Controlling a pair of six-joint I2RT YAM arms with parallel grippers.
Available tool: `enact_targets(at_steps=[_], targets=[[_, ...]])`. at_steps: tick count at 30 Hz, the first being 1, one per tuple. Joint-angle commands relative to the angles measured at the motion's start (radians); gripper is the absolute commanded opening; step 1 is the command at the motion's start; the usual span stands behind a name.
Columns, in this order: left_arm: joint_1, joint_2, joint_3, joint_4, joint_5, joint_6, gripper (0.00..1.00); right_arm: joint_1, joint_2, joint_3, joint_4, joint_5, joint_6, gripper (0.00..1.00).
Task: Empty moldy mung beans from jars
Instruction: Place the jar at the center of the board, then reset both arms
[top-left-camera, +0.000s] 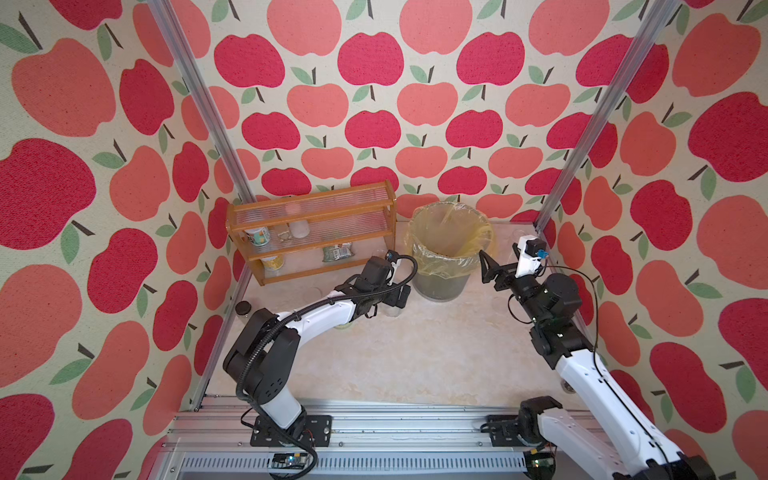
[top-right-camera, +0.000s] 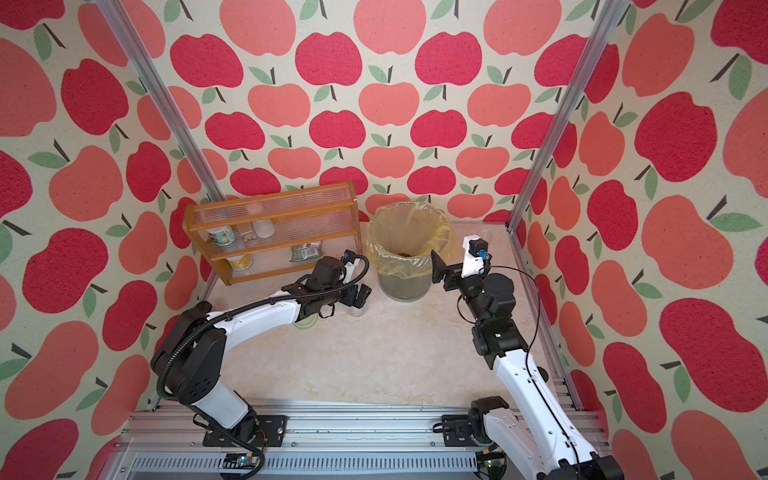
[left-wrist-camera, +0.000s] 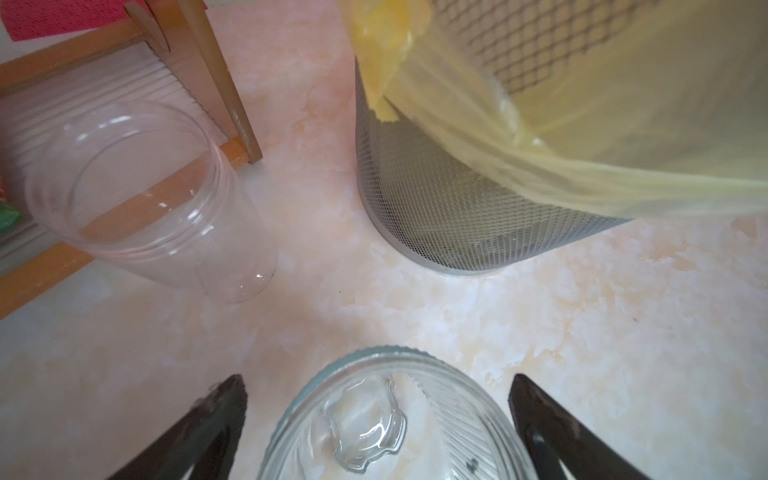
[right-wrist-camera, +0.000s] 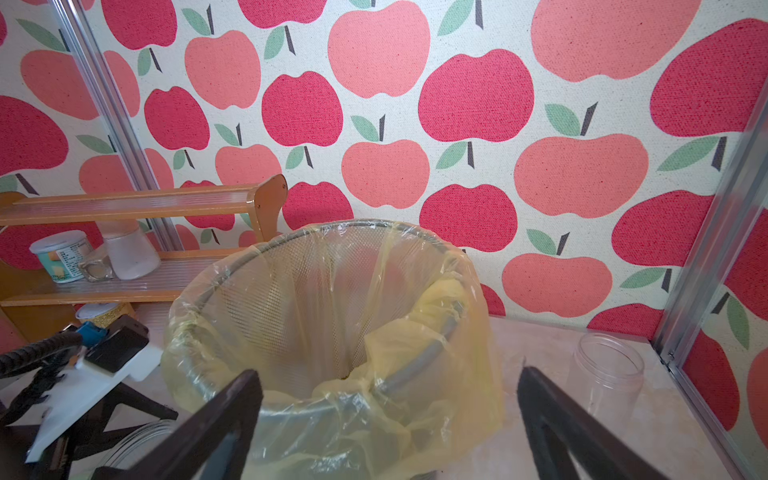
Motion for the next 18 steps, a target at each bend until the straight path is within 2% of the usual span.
enact_targets(at_steps=[1,6,11,15,18], targets=[[-0.006,-0.057,0.031,-0.025,-0.039,0.024,1.0,-0.009,0.003,0.0,-0.005,0.013,0.008,0.99],[-0.02,-0.124,0.028,-0.069,-0.091,0.018,1.0,-0.009,0.008,-0.003,0.0,0.015,0.014,0.99],[-0.026,-0.248,-0.035,-0.069,-0.206,0.065,1.0,-0.01,-0.009,-0.01,-0.009,0.017,-0.006,0.99],[-0.016,-0.347,-0.124,0.018,-0.36,0.15,1.0,-0.013,-0.054,-0.024,-0.057,0.042,-0.068,0.99],[0.015,-0.397,-0.17,0.059,-0.503,0.195,1.0,-0.019,-0.098,-0.069,-0.071,0.14,-0.098,0.99]])
